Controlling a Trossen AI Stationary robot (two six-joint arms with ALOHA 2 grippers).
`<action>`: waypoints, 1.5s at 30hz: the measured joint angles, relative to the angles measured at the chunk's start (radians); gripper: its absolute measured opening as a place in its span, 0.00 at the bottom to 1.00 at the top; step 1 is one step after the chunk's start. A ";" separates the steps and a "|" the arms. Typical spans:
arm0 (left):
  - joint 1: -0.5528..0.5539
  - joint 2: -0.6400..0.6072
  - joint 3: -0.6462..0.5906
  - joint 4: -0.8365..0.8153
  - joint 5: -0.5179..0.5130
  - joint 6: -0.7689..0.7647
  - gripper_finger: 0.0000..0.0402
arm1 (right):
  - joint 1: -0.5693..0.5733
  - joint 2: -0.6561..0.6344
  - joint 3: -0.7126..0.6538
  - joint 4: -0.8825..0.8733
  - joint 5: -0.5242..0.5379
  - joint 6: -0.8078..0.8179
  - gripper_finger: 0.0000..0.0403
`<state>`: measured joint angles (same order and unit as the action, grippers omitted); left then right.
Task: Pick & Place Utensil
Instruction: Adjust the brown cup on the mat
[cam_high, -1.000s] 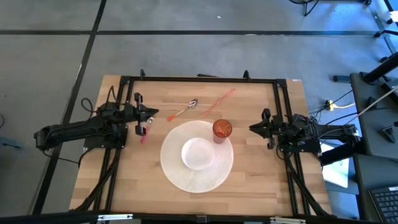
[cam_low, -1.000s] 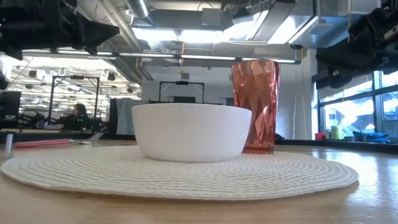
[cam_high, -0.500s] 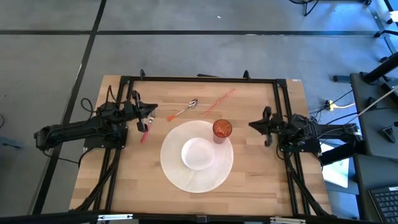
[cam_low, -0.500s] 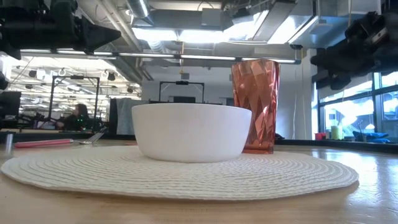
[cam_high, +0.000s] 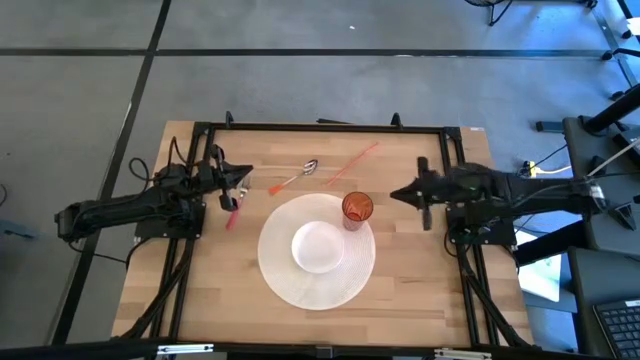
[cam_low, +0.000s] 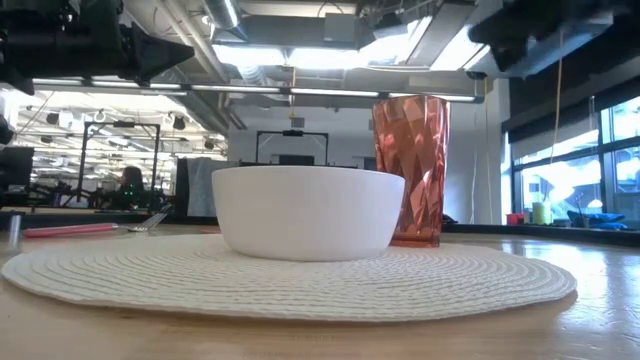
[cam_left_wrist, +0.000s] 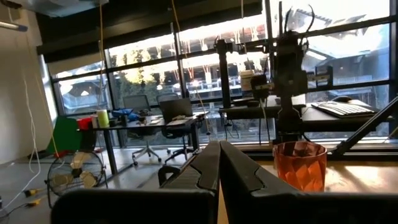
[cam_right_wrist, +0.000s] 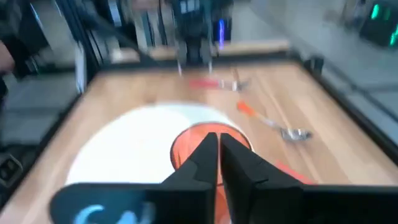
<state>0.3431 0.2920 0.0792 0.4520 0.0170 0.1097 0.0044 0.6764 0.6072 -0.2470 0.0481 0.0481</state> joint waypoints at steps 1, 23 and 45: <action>0.000 0.000 0.000 -0.006 0.000 0.000 0.00 | 0.000 0.065 0.066 -0.051 0.009 -0.002 0.08; 0.000 0.000 0.000 -0.014 0.001 -0.001 0.02 | 0.179 0.878 0.845 -0.742 0.003 -0.132 0.55; 0.000 0.000 0.000 -0.016 0.002 0.000 0.02 | 0.183 0.931 0.842 -0.725 0.039 -0.129 0.52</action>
<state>0.3431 0.2924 0.0792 0.4358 0.0186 0.1093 0.1875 1.6077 1.4494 -0.9722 0.0871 -0.0807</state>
